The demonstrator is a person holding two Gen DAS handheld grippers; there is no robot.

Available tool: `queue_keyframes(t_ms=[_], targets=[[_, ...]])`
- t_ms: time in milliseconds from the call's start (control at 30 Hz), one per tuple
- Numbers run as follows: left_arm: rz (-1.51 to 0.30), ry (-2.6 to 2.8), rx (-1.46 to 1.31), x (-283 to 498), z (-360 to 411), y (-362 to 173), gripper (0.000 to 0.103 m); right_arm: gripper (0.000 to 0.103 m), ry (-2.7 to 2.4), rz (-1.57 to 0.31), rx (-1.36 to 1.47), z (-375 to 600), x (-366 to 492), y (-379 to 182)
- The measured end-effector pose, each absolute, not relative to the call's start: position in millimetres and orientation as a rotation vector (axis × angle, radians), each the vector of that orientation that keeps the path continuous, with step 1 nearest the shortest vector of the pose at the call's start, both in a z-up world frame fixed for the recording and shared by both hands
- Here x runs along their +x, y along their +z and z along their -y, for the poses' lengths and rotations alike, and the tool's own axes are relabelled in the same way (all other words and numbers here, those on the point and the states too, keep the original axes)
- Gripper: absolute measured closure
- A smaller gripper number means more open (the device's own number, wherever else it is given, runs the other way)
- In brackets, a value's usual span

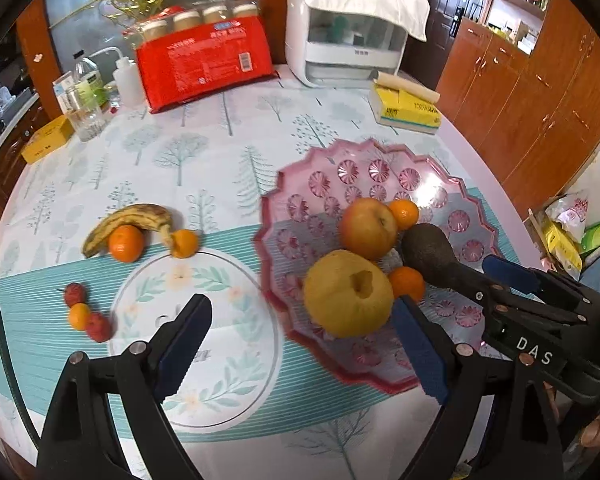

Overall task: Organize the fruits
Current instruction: 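Grasp the red lychee with the left tool while the right tool grasps the strawberry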

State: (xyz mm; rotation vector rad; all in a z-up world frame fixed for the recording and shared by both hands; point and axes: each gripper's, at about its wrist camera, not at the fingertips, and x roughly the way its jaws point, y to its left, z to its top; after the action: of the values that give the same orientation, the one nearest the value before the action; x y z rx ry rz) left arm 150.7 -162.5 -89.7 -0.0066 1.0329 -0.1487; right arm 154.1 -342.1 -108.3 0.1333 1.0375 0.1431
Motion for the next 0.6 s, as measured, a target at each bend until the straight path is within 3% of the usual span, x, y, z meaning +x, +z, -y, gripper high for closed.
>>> queue_keyframes(t_ms=[600], targets=[[-0.85,-0.064,0.025,98,12,10,0.012,0.051,0.204,-0.903,0.09,228,121,-39]])
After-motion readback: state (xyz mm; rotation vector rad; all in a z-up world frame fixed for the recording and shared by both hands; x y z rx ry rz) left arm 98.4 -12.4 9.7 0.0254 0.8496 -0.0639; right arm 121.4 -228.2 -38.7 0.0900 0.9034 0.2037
